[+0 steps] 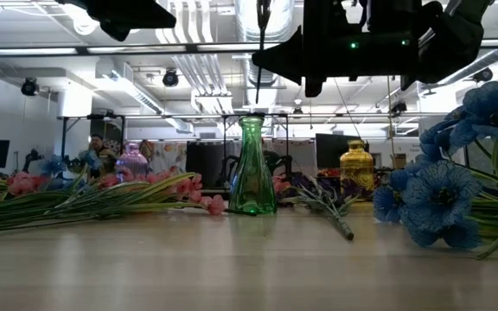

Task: Sort flowers into vase by color
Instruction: Put the bottom blue flowers into the green vase

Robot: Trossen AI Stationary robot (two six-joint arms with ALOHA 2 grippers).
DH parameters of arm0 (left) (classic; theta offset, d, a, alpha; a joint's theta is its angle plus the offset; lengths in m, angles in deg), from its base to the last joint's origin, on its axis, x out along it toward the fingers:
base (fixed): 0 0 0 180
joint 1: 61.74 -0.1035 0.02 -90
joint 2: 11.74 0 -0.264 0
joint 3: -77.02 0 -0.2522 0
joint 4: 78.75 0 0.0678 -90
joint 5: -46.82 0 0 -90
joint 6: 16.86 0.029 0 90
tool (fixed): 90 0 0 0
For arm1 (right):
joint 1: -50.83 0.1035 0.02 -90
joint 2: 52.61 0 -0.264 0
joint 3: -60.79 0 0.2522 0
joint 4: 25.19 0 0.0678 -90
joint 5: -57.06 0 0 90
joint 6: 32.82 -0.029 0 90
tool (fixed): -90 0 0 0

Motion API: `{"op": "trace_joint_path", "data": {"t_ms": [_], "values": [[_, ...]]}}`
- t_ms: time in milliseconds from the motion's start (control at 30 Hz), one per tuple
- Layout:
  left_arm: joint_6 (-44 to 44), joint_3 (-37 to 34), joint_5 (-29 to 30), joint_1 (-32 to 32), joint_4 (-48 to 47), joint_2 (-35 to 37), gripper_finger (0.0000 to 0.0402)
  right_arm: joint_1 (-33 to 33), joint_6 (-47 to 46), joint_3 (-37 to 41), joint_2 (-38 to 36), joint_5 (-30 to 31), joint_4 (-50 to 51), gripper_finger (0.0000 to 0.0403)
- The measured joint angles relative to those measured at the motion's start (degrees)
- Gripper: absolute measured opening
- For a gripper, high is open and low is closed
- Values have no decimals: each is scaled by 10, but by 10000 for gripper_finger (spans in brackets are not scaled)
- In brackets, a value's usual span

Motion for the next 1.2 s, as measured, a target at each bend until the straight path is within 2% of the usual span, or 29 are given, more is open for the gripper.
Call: {"op": "trace_joint_path", "data": {"t_ms": [567,733,1067,1200], "values": [[-17,0,4,0,0,0,0,2,-18,0,0,0,0,13],[-18,0,4,0,0,1,0,8,1,0,6,0,-5,13],[42,35,4,-1,1,2,0,11,-1,-19,-6,0,-6,13],[96,39,4,-1,-2,2,0,11,2,-18,-5,0,-4,13]]}}
